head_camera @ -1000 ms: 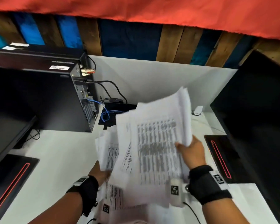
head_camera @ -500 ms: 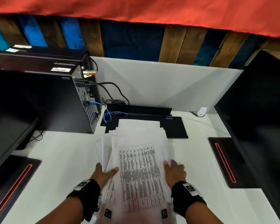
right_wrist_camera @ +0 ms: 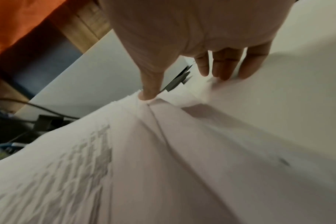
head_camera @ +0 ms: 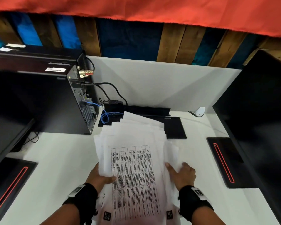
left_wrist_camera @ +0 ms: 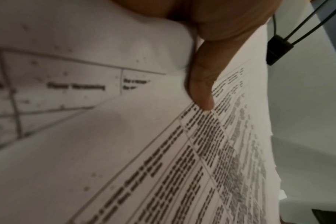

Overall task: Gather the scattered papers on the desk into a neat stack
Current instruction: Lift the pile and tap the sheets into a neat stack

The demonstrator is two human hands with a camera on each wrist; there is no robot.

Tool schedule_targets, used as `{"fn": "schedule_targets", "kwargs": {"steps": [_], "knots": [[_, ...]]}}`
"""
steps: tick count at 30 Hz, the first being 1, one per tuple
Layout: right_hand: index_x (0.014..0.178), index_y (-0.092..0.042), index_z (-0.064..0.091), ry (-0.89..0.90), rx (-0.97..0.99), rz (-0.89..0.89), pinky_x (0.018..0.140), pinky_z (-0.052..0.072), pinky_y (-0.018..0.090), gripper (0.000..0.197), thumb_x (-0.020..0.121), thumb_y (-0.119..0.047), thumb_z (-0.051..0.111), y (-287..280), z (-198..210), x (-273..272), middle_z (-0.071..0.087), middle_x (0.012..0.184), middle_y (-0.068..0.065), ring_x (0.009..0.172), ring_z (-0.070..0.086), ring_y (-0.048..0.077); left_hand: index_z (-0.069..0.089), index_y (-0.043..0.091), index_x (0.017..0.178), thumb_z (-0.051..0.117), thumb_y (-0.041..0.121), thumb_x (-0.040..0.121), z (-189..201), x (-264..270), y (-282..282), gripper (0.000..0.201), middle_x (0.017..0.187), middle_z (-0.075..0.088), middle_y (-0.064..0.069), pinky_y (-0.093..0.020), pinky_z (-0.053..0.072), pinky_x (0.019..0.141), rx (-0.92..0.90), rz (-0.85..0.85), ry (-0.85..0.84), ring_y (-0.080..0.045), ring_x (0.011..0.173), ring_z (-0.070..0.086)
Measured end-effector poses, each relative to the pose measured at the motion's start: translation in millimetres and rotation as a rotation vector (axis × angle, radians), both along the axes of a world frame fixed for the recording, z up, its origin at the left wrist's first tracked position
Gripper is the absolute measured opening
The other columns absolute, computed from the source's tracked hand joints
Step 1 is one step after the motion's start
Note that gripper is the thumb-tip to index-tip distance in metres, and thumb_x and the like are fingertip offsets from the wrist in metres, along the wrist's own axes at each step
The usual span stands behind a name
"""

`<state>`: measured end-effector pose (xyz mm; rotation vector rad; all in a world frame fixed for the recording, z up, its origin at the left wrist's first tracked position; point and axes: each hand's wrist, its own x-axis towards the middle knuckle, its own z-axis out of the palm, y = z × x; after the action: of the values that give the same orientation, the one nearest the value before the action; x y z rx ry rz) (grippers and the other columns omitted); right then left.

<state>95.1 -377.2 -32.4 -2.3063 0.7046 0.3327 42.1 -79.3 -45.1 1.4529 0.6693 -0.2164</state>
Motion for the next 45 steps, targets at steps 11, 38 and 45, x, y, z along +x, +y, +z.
{"fn": "schedule_targets", "kwargs": {"steps": [11, 38, 45], "knots": [[0.139, -0.016, 0.043, 0.130, 0.698, -0.004, 0.111, 0.036, 0.039, 0.091, 0.069, -0.070, 0.065, 10.3, -9.3, -8.3, 0.055, 0.130, -0.006, 0.121, 0.054, 0.020, 0.040, 0.008, 0.134, 0.096, 0.039, 0.020, 11.4, -3.7, -12.2, 0.131, 0.127, 0.060, -0.010, -0.033, 0.044, 0.097, -0.091, -0.209, 0.072, -0.030, 0.121, 0.053], [0.095, -0.010, 0.073, -0.506, 0.891, 0.141, 0.079, 0.059, 0.026, 0.039, 0.061, 0.006, 0.082, 16.5, 145.1, -7.5, 0.078, 0.092, 0.004, 0.087, 0.075, 0.017, 0.071, 0.017, 0.097, 0.084, -0.004, 0.053, 132.9, 29.0, -1.8, 0.050, 0.099, 0.077, -0.002, -0.026, 0.058, 0.081, -0.088, -0.122, -0.470, -0.016, 0.095, 0.072], [0.084, -0.017, 0.075, -0.578, 0.942, 0.105, 0.082, 0.058, 0.035, 0.041, 0.058, 0.013, 0.080, 22.4, 150.5, -9.9, 0.078, 0.091, 0.004, 0.087, 0.074, 0.019, 0.071, 0.009, 0.101, 0.096, 0.025, 0.028, 133.2, 31.6, 1.4, 0.078, 0.102, 0.075, -0.014, -0.039, 0.057, 0.086, -0.181, -0.118, -0.561, -0.028, 0.099, 0.071]]}}
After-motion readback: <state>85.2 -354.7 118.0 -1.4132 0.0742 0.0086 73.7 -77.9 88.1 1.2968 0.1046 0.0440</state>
